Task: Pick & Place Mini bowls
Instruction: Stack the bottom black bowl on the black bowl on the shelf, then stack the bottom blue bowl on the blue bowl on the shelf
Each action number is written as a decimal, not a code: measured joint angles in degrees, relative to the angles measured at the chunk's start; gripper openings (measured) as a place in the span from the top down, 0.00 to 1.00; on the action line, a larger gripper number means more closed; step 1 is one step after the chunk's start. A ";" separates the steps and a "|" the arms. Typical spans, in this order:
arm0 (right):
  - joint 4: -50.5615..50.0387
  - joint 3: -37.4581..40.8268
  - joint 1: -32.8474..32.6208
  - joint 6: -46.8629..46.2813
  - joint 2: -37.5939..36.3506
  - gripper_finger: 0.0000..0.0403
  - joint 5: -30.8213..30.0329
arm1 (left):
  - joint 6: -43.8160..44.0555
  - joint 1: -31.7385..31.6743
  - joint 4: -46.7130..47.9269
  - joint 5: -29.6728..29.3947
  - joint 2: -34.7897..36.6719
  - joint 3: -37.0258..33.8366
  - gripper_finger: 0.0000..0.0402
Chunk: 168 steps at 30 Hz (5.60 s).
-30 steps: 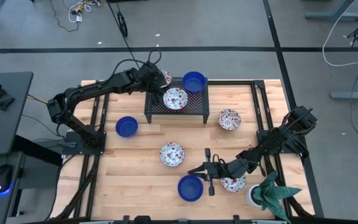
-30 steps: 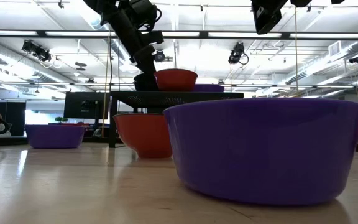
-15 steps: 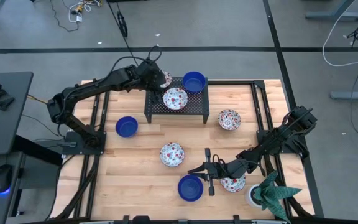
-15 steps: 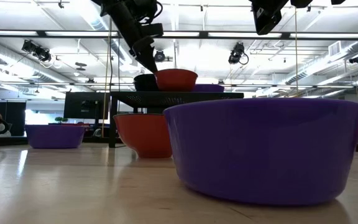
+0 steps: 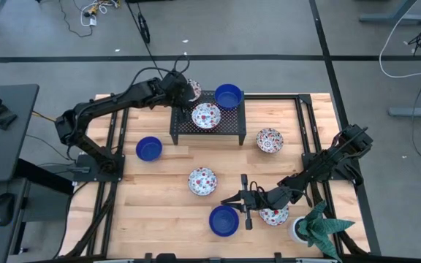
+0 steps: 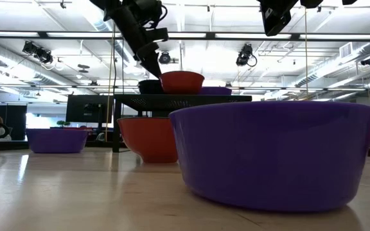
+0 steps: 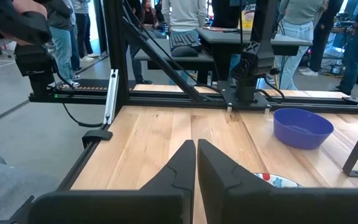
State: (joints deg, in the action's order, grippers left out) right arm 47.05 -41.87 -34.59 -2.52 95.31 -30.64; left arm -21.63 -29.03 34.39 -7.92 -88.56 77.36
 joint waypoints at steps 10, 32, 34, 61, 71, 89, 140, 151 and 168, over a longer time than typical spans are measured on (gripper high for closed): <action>-0.35 0.00 0.11 -0.07 0.00 0.95 0.01 | 1.05 2.36 1.07 -0.25 1.65 0.02 0.83; -1.42 0.00 0.18 -0.90 0.00 0.95 -0.01 | 13.61 12.72 -2.62 1.82 39.45 -24.52 0.97; -1.59 0.00 0.34 -2.21 0.00 0.95 0.03 | 17.60 15.96 -10.14 4.33 44.17 -32.40 0.97; -69.42 -32.15 -2.04 -24.46 0.67 0.74 25.12 | 32.41 60.03 -68.63 -23.41 32.44 -68.37 0.95; -69.20 -32.09 -2.86 -19.44 7.29 0.63 28.32 | 32.52 59.95 -69.32 -23.45 32.28 -68.37 0.95; -60.88 -32.08 -5.27 -11.86 18.02 0.63 16.52 | 32.57 59.97 -69.80 -23.56 32.29 -68.37 0.95; -50.83 -32.02 -2.33 20.59 -2.19 0.97 -14.62 | 32.39 59.95 -69.59 -27.02 32.29 -68.32 0.95; -39.95 -32.04 17.92 47.80 -9.67 0.98 -19.14 | 32.39 59.97 -69.26 -27.02 32.27 -68.32 0.95; -71.85 -40.24 49.59 22.62 -10.73 0.99 15.07 | 31.45 59.95 -69.28 -30.41 32.27 -68.30 0.95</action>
State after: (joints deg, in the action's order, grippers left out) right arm -24.80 -82.11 15.01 20.10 84.58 -15.57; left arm 9.83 30.92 -34.90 -38.33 -56.29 9.06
